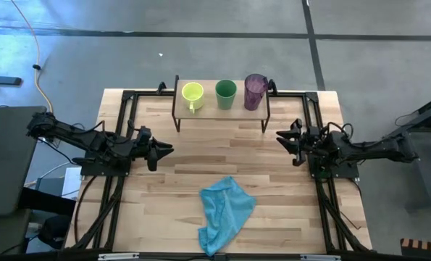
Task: Stack small to large cups/mugs on shelf
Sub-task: Return to Home Position
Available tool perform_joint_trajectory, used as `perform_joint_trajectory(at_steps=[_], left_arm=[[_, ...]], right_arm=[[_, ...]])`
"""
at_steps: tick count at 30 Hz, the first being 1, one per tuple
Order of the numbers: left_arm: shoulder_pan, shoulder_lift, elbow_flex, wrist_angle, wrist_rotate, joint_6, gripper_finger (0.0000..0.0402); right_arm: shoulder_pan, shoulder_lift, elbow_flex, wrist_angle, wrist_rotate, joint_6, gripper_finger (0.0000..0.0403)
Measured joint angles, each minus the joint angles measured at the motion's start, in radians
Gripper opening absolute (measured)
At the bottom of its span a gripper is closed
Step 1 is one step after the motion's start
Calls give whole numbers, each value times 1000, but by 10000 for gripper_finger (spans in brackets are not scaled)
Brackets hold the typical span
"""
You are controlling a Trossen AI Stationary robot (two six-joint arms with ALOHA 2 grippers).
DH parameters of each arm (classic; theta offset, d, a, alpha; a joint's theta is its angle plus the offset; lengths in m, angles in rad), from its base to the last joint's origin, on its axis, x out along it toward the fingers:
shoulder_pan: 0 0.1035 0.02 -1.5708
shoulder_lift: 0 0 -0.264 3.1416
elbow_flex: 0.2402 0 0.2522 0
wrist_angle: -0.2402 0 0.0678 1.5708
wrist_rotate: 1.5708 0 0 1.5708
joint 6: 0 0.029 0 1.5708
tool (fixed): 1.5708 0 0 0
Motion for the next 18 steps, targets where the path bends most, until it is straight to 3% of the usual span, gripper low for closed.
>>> perform_joint_trajectory(at_steps=[13, 18], left_arm=[[0, -1, 0, 79, -35, 8, 104], [0, -1, 0, 122, -29, 115, 104]], right_arm=[[0, 1, 0, -28, 0, -6, 108], [0, 1, 0, -28, 0, 4, 108]])
